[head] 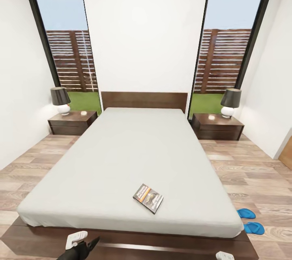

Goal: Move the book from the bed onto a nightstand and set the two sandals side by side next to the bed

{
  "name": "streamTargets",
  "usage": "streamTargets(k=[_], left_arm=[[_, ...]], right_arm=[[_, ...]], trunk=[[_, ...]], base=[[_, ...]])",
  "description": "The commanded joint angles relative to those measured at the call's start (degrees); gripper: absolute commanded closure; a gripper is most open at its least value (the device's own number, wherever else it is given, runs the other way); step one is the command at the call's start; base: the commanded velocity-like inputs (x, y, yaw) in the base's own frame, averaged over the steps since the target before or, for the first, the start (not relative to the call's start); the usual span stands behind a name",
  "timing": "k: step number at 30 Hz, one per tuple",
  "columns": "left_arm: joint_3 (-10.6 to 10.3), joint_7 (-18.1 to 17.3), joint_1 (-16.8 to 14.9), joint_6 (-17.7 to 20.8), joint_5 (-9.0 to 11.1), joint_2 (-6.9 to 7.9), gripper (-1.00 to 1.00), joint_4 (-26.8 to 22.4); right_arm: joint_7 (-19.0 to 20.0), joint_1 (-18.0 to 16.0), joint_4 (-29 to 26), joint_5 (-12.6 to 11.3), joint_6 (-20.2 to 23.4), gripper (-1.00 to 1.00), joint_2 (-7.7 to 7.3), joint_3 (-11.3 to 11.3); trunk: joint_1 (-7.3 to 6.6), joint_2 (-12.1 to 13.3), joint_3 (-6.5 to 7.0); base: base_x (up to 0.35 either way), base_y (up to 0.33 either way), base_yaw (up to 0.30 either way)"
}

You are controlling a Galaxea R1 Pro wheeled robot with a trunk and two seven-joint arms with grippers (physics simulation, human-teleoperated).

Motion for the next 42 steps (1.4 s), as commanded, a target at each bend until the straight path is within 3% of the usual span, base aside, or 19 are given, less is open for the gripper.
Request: streamTargets(k=[1,42], left_arm=[[-0.2,-0.2,0.0,-0.1,0.4,0.02,-1.0,0.1],[-0.2,-0.2,0.0,-0.1,0.4,0.02,-1.0,0.1]], right_arm=[[0.2,0.0,0.1,-0.3,-0.1,-1.0,-0.03,0.1],[0.2,0.0,0.1,-0.3,-0.1,-1.0,-0.03,0.1]], trunk=[[-0.22,0.4,0.12],[-9.23,16.8,7.48]], base=[[0.0,0.0,0.0],[0.0,0.0,0.0]])
